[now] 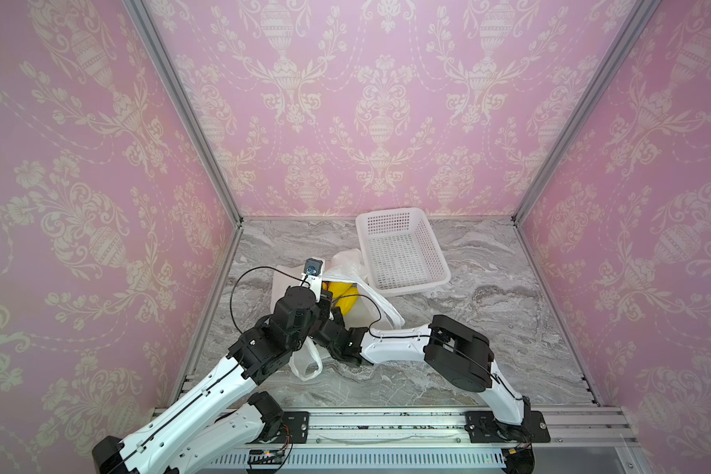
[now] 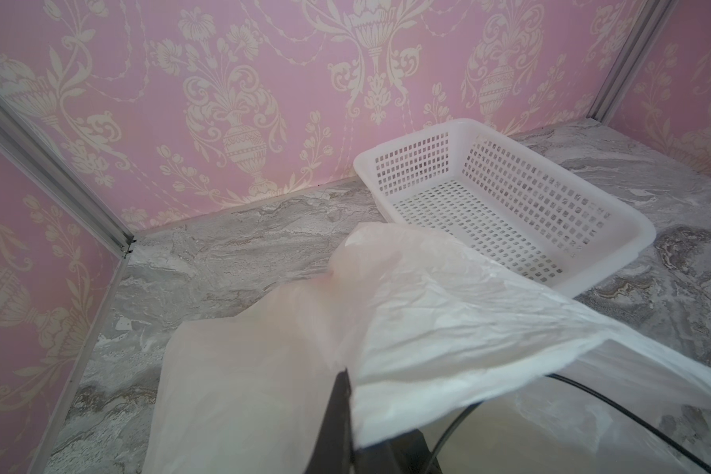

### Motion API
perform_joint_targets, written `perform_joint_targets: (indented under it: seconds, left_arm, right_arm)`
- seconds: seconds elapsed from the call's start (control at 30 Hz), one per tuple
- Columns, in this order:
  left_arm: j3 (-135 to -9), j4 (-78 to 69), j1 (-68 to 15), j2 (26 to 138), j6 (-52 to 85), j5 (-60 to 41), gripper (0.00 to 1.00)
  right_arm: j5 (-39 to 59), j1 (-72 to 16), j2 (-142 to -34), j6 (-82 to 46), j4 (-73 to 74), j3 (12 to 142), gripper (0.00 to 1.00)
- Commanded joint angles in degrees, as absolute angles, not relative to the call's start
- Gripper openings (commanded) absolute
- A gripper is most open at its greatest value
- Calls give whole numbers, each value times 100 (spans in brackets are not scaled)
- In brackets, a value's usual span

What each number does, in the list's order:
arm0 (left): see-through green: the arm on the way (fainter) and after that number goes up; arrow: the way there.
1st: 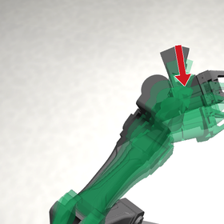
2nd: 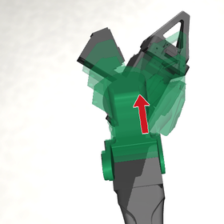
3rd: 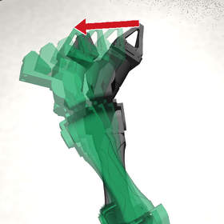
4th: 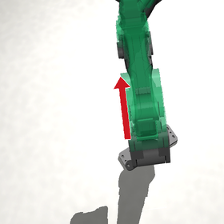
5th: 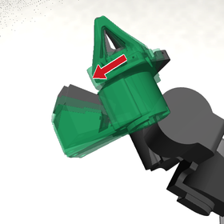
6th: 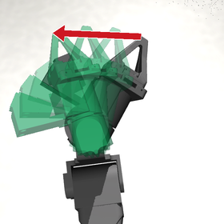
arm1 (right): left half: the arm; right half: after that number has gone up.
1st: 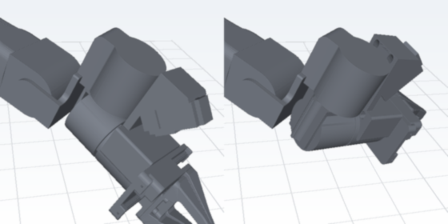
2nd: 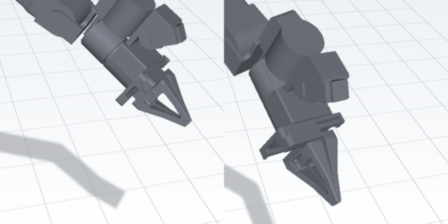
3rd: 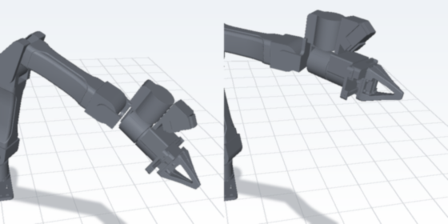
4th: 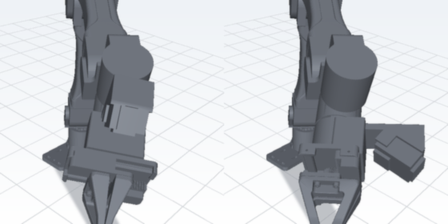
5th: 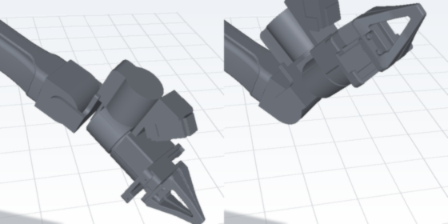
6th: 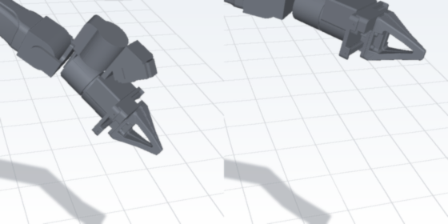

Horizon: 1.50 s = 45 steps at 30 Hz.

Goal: Untie the knot of the plastic bag and take out the fruit
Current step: 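Grasp the round yellow melon with the right gripper and lift it out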

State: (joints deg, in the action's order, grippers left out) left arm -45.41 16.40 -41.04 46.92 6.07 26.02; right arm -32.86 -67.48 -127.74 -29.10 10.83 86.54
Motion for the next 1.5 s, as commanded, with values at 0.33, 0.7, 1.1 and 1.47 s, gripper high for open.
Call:
perform_joint_targets:
  seconds: [0.33,0.7,1.1,1.47]
  left_arm:
    - [-4536,1627,-4067,4626,595,2470,0]
    - [-4467,1492,-4063,4592,589,2467,0]
    - [-4566,1617,-3749,5045,836,2784,0]
    - [-4518,1767,-3355,4904,1089,2372,0]
  right_arm:
    - [-4286,-6551,-13496,-2485,-322,9837,86]
    - [-3792,-6319,-13746,-2463,-527,10193,67]
    - [-3830,-7145,-11452,-1342,1479,7513,40]
    - [-4665,-8320,-9219,668,3764,5312,35]
